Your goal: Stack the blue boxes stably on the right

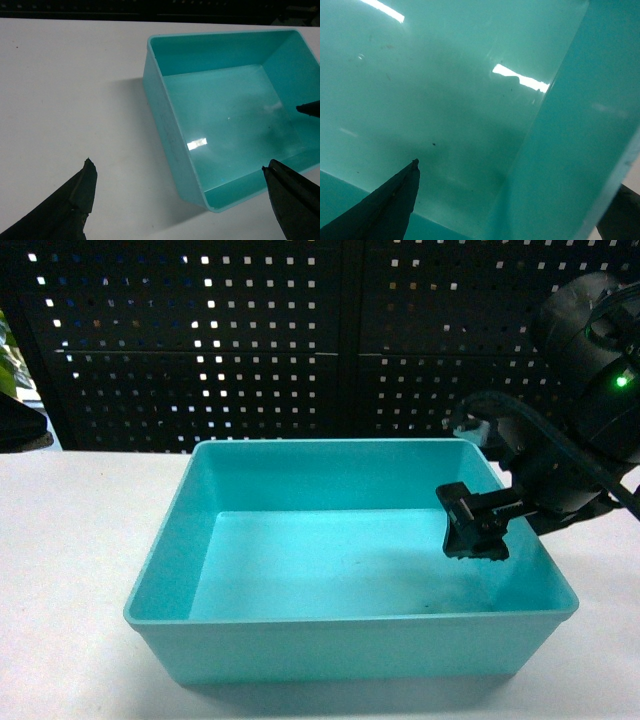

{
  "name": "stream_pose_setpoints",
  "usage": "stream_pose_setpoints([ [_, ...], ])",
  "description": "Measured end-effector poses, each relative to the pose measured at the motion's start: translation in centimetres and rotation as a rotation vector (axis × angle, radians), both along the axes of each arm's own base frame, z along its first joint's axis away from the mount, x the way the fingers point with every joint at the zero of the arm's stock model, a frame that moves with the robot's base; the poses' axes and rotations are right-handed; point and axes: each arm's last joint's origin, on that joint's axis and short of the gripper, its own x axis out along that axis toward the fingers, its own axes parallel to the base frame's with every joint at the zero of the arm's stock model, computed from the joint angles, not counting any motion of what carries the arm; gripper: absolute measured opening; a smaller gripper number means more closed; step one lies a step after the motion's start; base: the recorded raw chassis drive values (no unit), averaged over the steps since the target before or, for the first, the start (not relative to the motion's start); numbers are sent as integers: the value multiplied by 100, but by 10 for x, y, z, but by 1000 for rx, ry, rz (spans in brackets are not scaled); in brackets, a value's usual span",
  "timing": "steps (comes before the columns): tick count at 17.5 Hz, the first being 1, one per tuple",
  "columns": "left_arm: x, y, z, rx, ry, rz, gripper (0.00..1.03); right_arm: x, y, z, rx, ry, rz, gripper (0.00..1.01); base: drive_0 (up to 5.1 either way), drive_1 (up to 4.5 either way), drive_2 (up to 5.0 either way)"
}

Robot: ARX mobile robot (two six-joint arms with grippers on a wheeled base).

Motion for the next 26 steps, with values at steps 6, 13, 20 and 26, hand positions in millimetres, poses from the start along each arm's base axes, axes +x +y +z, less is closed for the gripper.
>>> stream_pose_setpoints([
  [6,0,0,0,0,0,1,98,0,-4,-21,-64,76,-37,98,0,0,0],
  [13,0,0,0,0,1,1,98,-5,15,-20,-73,118,-143,12,0,0,0],
  [20,0,0,0,0,0,1,98,-6,16,-19,-68,119,-162,2,0,0,0],
  [26,0,0,0,0,0,1,98,-13,13,-18,-117,148,-273,2,0,0,0],
])
